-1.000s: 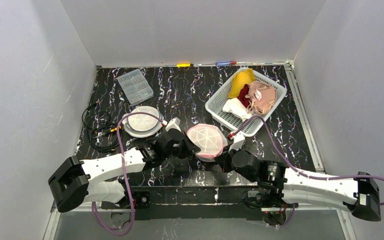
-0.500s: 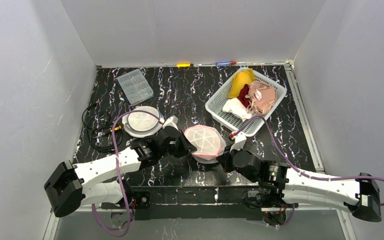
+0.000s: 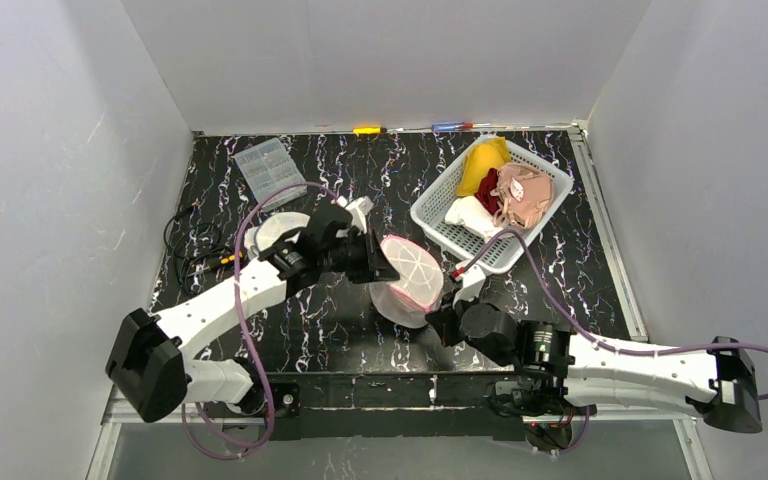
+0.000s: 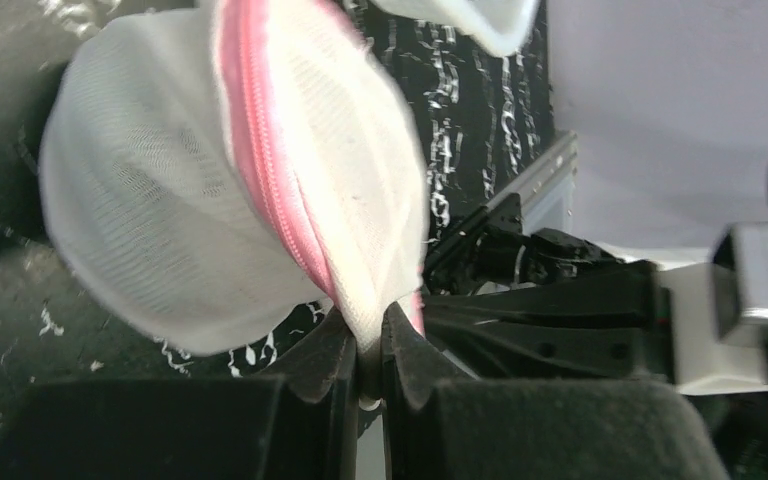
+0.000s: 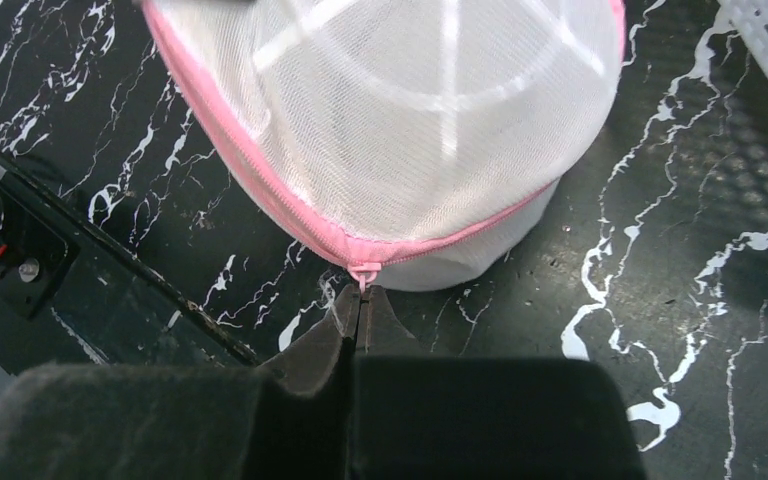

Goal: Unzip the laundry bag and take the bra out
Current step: Unzip the laundry bag at the center of the board.

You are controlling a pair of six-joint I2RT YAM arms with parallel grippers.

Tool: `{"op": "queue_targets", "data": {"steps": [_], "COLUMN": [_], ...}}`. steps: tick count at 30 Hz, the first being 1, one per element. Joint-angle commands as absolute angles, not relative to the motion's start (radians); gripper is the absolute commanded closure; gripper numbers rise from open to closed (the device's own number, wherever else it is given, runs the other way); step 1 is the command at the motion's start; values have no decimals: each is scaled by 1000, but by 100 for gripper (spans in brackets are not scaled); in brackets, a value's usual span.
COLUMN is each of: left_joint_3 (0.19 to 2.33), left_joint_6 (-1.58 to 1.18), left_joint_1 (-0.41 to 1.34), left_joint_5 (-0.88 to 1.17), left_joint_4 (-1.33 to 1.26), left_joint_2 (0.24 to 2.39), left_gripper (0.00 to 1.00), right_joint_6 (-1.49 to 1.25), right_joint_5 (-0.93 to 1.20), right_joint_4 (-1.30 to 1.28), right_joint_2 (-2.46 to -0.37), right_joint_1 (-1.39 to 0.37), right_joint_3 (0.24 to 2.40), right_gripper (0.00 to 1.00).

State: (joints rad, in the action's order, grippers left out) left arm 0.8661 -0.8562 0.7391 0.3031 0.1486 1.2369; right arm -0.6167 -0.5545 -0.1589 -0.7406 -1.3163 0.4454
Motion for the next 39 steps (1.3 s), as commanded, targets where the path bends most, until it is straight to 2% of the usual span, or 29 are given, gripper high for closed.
{"op": "queue_targets", "data": {"steps": [1,10,12,15,18,25,28,34,39], "left_joint_3": [992,901,874,830,781,691,663,613,579], "left_joint_6": [-683,-758,-778,-811,-845,-923,-970,-1118,-1199], "left_joint_1": [701,693,693,694,700,748,802,941,1007], "left_joint_5": [477,462,436,410,366,257,158,-47,-115], "left_joint_4": [207,132,126,135,165,240,272,225,119], "left_joint_2": [1293,1310,1268,1206,1138,991,910,876,923], "left_gripper": [100,98,88,67,53,42,31,28,28], "right_joint_6": [-643,-679,-677,-673,-665,-659,-660,-642,-638], "right_joint_5": [-621,-636,-628,-610,-595,-581,-586,-591,-585], "right_joint_4": [-64,34,46,69,84,116,117,132,132], "right_joint_2": [-798,-868,-875,-884,-897,-923,-932,-947,-969], "right_joint_1": [-1377,-1389,-1388,-1389,-1389,-1389,-1389,-1389,-1390], "right_joint_3": [481,456,449,442,446,434,436,450,467], "right_gripper": [99,99,99,99,99,99,99,99,99]}}
